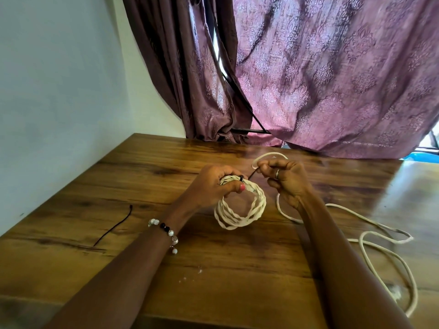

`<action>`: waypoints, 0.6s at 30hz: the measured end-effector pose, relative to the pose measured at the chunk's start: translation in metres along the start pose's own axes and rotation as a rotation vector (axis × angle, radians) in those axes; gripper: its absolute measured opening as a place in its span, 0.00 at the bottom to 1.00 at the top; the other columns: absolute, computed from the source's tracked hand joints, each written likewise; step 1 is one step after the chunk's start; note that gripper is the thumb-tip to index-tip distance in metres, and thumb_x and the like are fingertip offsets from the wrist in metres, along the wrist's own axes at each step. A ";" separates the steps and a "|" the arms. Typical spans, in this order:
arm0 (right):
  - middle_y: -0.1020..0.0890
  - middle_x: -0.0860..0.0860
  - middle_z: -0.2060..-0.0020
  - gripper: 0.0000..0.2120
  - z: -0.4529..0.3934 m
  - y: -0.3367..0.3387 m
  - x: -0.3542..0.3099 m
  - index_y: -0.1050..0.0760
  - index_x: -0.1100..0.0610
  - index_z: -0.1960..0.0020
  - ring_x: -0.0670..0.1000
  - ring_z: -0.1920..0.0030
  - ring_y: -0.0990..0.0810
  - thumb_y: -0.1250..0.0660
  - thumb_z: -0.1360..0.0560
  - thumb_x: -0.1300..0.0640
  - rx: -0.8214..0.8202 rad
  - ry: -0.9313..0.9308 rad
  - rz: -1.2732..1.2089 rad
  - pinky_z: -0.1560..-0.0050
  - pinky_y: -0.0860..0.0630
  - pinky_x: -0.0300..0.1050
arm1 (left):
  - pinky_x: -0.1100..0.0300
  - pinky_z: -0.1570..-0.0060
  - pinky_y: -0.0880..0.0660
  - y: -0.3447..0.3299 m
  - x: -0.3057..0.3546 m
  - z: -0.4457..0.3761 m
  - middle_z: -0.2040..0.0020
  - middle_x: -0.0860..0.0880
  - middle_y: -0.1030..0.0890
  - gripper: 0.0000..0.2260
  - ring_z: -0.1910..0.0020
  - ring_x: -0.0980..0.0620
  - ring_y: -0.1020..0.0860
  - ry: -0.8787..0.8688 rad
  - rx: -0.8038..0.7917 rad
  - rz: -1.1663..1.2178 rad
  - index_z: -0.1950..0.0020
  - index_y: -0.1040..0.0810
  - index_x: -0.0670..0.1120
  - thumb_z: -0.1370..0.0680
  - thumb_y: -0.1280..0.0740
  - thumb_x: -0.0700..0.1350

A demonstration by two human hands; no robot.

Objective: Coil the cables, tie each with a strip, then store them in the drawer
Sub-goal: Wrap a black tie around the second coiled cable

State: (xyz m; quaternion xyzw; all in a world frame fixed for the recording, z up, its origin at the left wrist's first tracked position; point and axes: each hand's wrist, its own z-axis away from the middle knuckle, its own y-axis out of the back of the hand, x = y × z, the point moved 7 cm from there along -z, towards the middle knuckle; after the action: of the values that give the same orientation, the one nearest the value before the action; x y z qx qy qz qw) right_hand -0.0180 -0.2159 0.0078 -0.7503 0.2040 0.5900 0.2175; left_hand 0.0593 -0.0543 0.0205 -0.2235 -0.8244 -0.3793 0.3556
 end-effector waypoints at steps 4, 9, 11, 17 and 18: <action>0.16 0.51 0.68 0.09 0.002 -0.004 -0.018 0.20 0.67 0.51 0.41 0.72 0.22 0.33 0.29 0.75 0.023 0.114 0.074 0.75 0.35 0.30 | 0.71 0.63 0.28 -0.001 -0.005 0.000 0.60 0.51 0.17 0.15 0.65 0.63 0.20 0.105 -0.009 0.017 0.39 0.23 0.43 0.26 0.29 0.41; 0.15 0.47 0.67 0.12 0.008 -0.014 -0.035 0.19 0.65 0.54 0.45 0.65 0.17 0.29 0.34 0.76 -0.017 0.246 0.217 0.63 0.22 0.34 | 0.57 0.61 0.23 -0.005 -0.011 0.000 0.61 0.47 0.15 0.10 0.61 0.50 0.18 0.199 -0.056 -0.077 0.47 0.19 0.46 0.27 0.28 0.44; 0.15 0.47 0.68 0.11 0.010 -0.017 -0.040 0.19 0.64 0.57 0.47 0.65 0.16 0.27 0.35 0.75 -0.015 0.286 0.247 0.61 0.20 0.37 | 0.53 0.59 0.22 -0.006 -0.013 0.000 0.61 0.47 0.15 0.09 0.60 0.48 0.17 0.235 -0.040 -0.076 0.49 0.18 0.45 0.27 0.27 0.45; 0.16 0.48 0.69 0.12 0.015 -0.027 -0.052 0.20 0.59 0.61 0.47 0.66 0.17 0.27 0.36 0.75 -0.001 0.356 0.271 0.61 0.19 0.39 | 0.62 0.64 0.25 -0.001 -0.016 -0.002 0.61 0.48 0.15 0.09 0.65 0.55 0.19 0.277 0.067 -0.030 0.47 0.17 0.48 0.27 0.27 0.44; 0.16 0.49 0.68 0.12 0.016 -0.029 -0.053 0.20 0.59 0.61 0.47 0.65 0.16 0.26 0.36 0.75 -0.011 0.369 0.280 0.61 0.19 0.39 | 0.64 0.65 0.25 0.001 -0.017 -0.002 0.61 0.48 0.15 0.10 0.66 0.57 0.20 0.270 0.106 -0.031 0.47 0.17 0.48 0.27 0.27 0.44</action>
State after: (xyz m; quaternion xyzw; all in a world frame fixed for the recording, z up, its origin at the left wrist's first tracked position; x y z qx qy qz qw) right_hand -0.0263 -0.1806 0.0588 -0.8110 0.3393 0.4683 0.0884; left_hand 0.0715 -0.0575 0.0091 -0.1386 -0.7913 -0.3675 0.4686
